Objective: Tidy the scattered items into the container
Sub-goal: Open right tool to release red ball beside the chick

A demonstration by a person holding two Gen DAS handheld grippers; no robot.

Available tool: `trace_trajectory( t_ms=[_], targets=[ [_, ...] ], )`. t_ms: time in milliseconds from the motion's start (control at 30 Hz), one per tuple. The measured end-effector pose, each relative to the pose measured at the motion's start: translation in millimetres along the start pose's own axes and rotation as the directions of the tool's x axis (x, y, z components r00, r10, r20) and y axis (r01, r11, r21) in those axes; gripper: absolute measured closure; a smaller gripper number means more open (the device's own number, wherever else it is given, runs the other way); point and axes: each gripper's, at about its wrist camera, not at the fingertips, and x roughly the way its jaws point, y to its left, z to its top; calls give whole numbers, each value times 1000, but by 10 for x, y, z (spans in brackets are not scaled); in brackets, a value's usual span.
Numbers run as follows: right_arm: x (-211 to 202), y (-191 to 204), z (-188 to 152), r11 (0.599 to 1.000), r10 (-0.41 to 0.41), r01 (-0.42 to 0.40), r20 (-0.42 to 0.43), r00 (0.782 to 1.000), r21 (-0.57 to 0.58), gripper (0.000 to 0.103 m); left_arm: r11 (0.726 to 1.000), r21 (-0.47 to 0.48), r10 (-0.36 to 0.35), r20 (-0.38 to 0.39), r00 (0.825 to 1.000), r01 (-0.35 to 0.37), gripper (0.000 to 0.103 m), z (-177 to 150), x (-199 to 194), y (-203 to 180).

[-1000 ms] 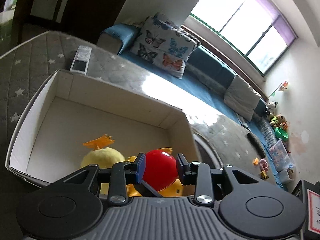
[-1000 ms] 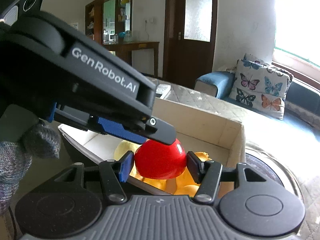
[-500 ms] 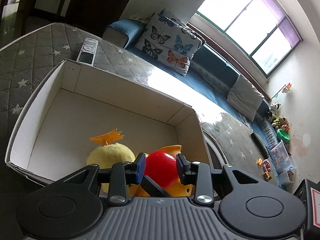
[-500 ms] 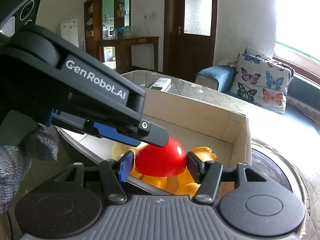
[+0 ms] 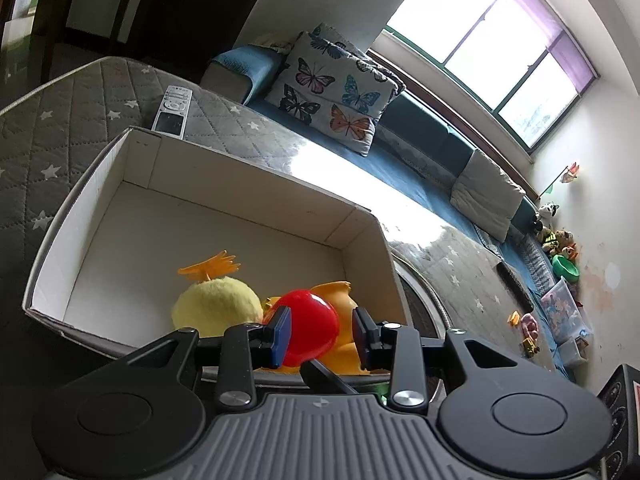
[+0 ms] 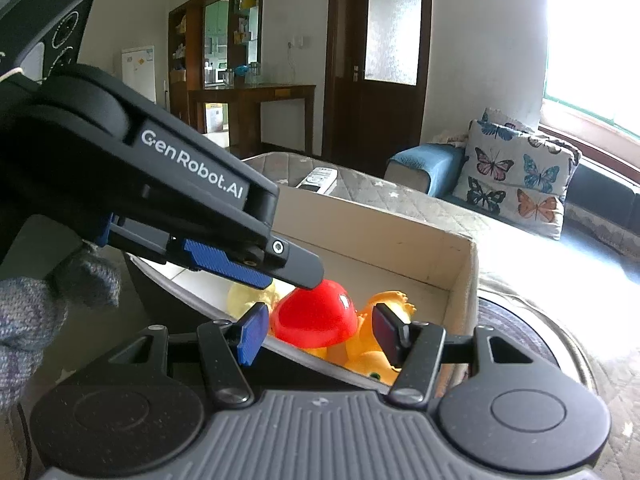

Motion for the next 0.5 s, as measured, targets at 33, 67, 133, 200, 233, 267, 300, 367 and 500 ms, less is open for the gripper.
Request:
trace_trajectory(
  t_ms=[33,67,133,200,233,267,300,367,500],
  targets=[
    [-35,6,-11,1000,-2,2,4,1000,-1,44,1000,3,-1,2,1000,1,67,-9,-16,-12],
    [-70,11,-24,1000,-5,5,6,1000,-3,44,1000,7,-2,3,1000,2,67,-26,-35,-31],
    [-137,16,-54,1000,-8,8,10,1000,-4,44,1000,16,-4,1,1000,4,67,-64,-61,-65],
    [-199,23,-84,1000,-12,12,13,1000,-4,44,1000,28,-6,-2,1000,6,67,-120,-93,-109],
    [-232,23,-102,1000,-13,13,15,1000,-3,44,999,33,-8,-2,1000,8,67,-151,-108,-128],
    [-268,24,-124,1000,-14,14,16,1000,-1,44,999,37,-9,-3,1000,9,67,-181,-122,-143],
    [-302,26,-147,1000,-15,15,18,1000,0,44,999,42,-12,-4,1000,12,67,-211,-137,-160],
    [-373,23,-198,1000,-20,20,20,1000,2,44,999,51,-17,-6,1000,18,67,-272,-166,-197],
    [-488,1,-314,1000,-29,29,16,999,10,39,997,77,-26,-10,1000,27,67,-392,-215,-265]
  ],
)
